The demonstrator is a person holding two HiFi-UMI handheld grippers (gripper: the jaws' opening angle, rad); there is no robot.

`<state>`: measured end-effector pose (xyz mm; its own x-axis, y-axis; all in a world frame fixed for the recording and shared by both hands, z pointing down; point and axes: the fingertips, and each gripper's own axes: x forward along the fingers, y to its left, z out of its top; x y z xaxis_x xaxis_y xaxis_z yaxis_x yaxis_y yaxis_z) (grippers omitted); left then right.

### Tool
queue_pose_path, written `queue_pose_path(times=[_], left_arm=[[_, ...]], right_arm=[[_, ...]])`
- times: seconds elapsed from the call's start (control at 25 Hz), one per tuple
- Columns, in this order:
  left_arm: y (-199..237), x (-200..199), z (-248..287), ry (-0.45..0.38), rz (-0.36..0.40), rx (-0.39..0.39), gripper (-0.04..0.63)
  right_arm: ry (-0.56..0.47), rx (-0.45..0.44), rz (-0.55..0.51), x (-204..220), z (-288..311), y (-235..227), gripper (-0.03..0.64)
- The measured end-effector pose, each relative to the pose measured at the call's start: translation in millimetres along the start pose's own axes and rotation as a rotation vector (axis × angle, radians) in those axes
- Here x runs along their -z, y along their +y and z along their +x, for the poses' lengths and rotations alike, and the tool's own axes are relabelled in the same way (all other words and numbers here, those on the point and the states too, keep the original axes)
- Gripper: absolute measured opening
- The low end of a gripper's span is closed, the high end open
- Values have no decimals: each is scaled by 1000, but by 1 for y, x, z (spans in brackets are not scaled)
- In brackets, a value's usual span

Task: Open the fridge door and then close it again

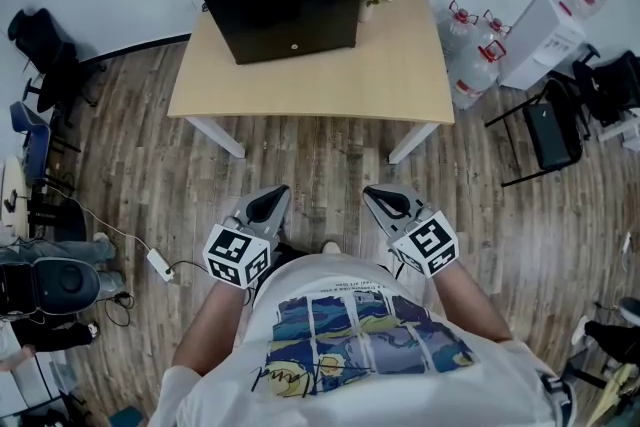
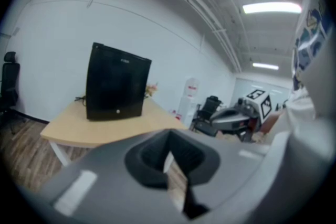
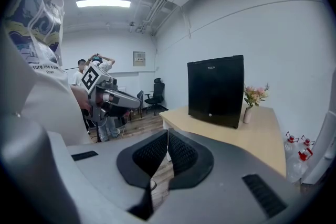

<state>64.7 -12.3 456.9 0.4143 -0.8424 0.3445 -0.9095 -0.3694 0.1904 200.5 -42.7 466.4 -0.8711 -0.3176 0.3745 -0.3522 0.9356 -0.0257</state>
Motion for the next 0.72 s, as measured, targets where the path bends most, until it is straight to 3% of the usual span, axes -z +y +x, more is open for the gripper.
queue_pose_path(times=[0.44, 0.72], left_arm=[[-17, 4, 9, 59, 31, 2, 8], [-46, 11, 11, 93, 28, -14, 8]], right_arm=[[0, -15, 42, 13, -7, -3, 14], [64, -95, 44, 38, -8, -4, 14]])
